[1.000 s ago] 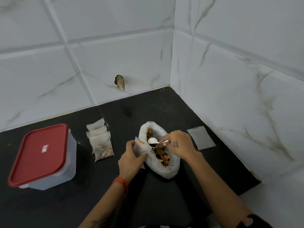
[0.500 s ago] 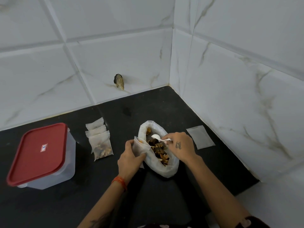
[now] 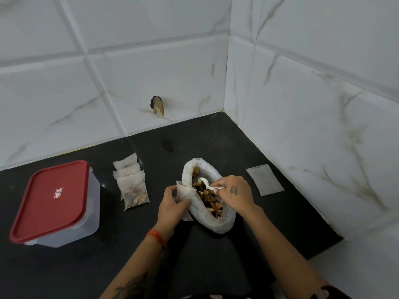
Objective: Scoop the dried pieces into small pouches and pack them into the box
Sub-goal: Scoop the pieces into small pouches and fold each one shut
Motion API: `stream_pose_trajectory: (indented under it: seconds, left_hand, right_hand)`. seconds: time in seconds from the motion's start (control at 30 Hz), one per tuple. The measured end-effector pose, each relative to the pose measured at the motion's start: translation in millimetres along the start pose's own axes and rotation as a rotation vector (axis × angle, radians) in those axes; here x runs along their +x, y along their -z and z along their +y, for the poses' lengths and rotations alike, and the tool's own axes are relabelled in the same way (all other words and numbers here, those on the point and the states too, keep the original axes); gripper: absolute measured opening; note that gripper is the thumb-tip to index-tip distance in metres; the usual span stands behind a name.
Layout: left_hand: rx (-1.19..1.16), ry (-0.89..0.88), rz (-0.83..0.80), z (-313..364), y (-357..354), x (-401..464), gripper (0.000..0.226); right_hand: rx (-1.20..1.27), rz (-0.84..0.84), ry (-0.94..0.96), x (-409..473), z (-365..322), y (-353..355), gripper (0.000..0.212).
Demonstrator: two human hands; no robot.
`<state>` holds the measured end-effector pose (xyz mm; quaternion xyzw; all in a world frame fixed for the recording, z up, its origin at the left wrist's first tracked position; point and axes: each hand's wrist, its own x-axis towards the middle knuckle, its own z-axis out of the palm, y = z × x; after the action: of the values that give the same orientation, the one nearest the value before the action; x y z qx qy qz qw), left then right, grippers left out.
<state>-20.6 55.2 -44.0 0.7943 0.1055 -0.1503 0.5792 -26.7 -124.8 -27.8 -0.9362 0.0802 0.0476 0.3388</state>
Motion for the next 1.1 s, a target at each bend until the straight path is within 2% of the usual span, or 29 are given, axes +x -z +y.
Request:
stream_pose_trajectory:
  seconds: [0.2,0.3,0.47,0.7,0.97,1.1]
  left_hand:
    - [-0.211,0.062,-0.052,4.6,-2.0,1.3,0.049]
    - [-0.236,0.06,-0.078,5.8,-3.8,1.9,0.047]
    - [-0.274,0.038,-0.113,6.6,-5.4,1.3,0.047]
    - [-0.242,-0.018,-0.127,9.4,-2.4,-0.2,0.043]
    - [-0.191,-0.046,-0.117,4.6,-0.3,-0.4,0.045]
    - [-0.181,-0.067,-0.121,6.5,-0.1,-1.6,0.044]
  right_hand:
    - [0.329,-0.131,-0.172,10.8,-1.7,10.7,0.023]
    - [0.542,-0.195,-0.272,10.7,-0.7,17.1,0.019]
    - [0.729,-0.245,-0.385,11.4,3.9,17.5,0.021]
    - [0.895,-0.318,-0.57,20.2,12.7,9.9,0.025]
    - [0.81,-0.317,-0.496,13.8,5.5,8.9,0.022]
    - [0.884,-0.328,-0.541,15.9,7.8,10.7,0.022]
